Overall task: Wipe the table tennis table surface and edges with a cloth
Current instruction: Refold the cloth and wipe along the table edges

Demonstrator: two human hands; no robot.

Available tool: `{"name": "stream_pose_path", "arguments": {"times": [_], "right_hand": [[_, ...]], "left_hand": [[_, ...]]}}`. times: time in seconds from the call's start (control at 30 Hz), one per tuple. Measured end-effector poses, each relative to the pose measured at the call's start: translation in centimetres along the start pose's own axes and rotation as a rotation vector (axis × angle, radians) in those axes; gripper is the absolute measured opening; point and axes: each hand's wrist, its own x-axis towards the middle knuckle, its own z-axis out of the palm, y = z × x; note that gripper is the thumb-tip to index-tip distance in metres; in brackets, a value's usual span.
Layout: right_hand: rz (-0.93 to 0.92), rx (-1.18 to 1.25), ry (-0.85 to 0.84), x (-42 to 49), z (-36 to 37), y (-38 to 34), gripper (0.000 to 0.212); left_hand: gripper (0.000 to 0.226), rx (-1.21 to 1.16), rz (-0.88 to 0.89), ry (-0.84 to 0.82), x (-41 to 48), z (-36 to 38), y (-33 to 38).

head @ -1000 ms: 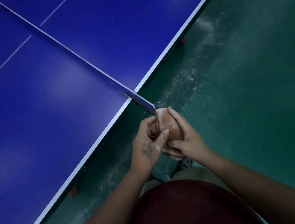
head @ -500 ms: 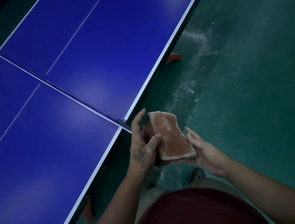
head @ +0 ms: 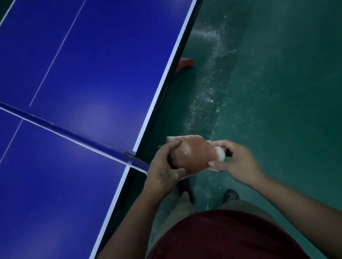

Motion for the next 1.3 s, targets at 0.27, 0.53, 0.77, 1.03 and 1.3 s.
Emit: {"name": "stream_pose_path", "arguments": {"times": [0.27,0.53,0.77,1.03,1.3], "right_hand": [[0.043,-0.108,0.093,3.3,5.4,-1.0,0.022],[0.385,-0.127,0.213,9.6,12.5,0.3,0.037],[0.443,-0.001,0.285,16.3,20.9,1.0,0.037],[0.445,0.412,0.184,22.2,28.4,-0.6,0.043],[0.701,0.517,0.222,24.2,30.1,-2.0,0.026]], "left_hand": [[0.067,0.313,0.004,-0.055,8.0,-5.0,-5.3],[0.046,0.324,0.049,0.129,20.4,-12.0,-12.0],[0.047,0.713,0.374,0.192,30.6,-15.1,-16.9],[0.052,0.822,0.528,0.328,34.0,-15.1,-22.2],[0.049,0.774,0.529,0.361,34.4,-15.5,-23.1]]}}
